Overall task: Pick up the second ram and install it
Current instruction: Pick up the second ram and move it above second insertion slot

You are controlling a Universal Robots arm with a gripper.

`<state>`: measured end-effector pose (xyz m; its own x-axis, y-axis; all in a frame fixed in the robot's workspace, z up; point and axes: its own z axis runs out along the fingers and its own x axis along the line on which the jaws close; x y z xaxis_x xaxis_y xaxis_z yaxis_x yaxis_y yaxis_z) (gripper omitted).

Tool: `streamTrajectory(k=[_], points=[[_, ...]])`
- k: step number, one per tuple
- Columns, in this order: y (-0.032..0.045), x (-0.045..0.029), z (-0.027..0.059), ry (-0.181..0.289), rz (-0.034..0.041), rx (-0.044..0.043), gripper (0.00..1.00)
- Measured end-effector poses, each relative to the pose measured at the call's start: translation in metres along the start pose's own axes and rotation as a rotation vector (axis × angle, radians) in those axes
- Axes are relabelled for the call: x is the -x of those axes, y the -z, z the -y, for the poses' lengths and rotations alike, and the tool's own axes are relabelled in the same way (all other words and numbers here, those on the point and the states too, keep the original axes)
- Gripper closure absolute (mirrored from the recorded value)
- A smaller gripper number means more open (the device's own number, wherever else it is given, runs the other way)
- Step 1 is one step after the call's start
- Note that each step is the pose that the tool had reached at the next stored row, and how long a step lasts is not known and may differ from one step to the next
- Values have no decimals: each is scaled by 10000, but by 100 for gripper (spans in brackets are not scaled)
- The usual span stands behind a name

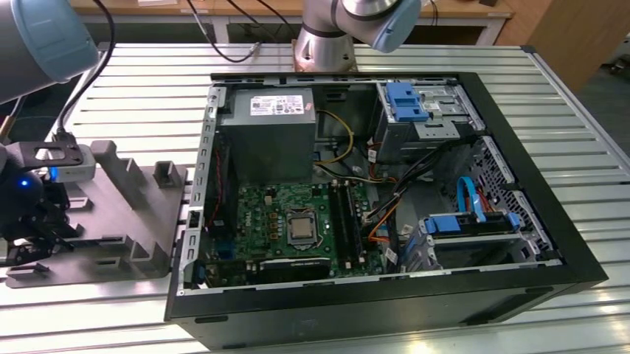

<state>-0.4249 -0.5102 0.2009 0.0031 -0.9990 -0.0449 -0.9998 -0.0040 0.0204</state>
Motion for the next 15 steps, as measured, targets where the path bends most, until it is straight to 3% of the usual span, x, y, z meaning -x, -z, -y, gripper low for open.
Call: streamTrajectory(k=[5,8,15], points=[[-2,0,0,-1,1,-1,72],[-3,0,0,-1,1,-1,85],[-5,1,15,-1,2,-3,85]])
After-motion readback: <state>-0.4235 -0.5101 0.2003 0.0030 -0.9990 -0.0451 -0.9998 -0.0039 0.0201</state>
